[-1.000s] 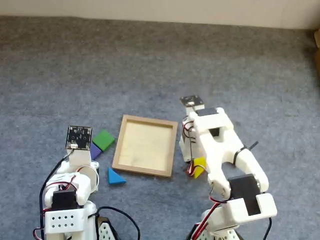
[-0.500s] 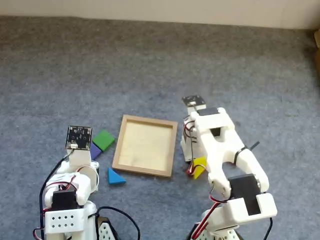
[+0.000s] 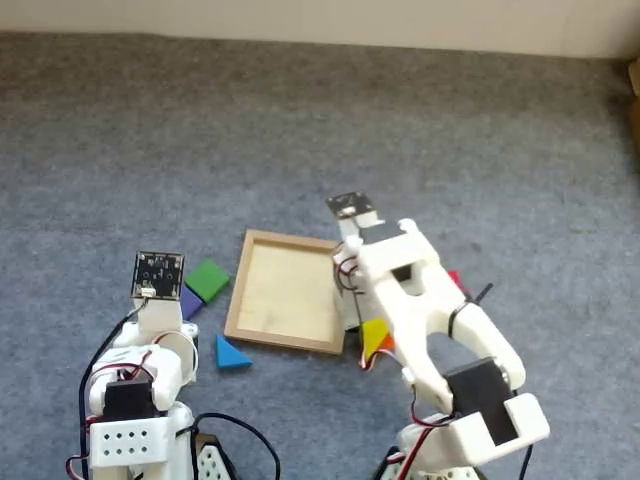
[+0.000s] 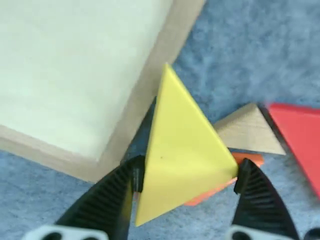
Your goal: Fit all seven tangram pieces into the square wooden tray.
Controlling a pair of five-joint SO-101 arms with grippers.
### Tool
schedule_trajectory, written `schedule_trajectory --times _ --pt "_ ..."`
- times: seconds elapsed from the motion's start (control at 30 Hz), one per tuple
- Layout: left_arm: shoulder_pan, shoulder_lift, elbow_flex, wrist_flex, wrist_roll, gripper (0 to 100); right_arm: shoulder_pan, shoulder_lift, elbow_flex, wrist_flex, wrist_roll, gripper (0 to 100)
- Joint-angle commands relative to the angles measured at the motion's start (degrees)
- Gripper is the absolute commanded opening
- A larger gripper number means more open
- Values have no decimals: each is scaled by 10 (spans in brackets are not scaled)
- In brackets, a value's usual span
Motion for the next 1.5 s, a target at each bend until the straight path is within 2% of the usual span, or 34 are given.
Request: schedule_trajectory --times 0.0,0.37,0.63,0.7,0.93,1.1,1.17,1.37,1.47 --pt "6 -5 15 -8 -2 77 -36 -38 -36 4 -10 221" --pt "6 -5 15 -8 -2 77 -138 -31 -111 0 -34 221" --pt "6 -5 15 -8 -2 77 -176 -37 -118 -44 -34 221" --pt "6 -5 15 -8 -2 77 -167 -45 -121 -25 -34 221" --pt "6 -5 15 -8 -2 77 -47 -105 -117 26 -27 212" --pt "6 -5 15 -8 -2 77 38 -88 -115 6 57 46" --pt "6 -5 15 -8 -2 77 49 -55 -115 5 69 1" --pt "6 -5 15 -8 -2 77 47 64 -120 5 75 11" --pt "6 -5 15 -8 -2 77 20 92 -119 -10 72 11"
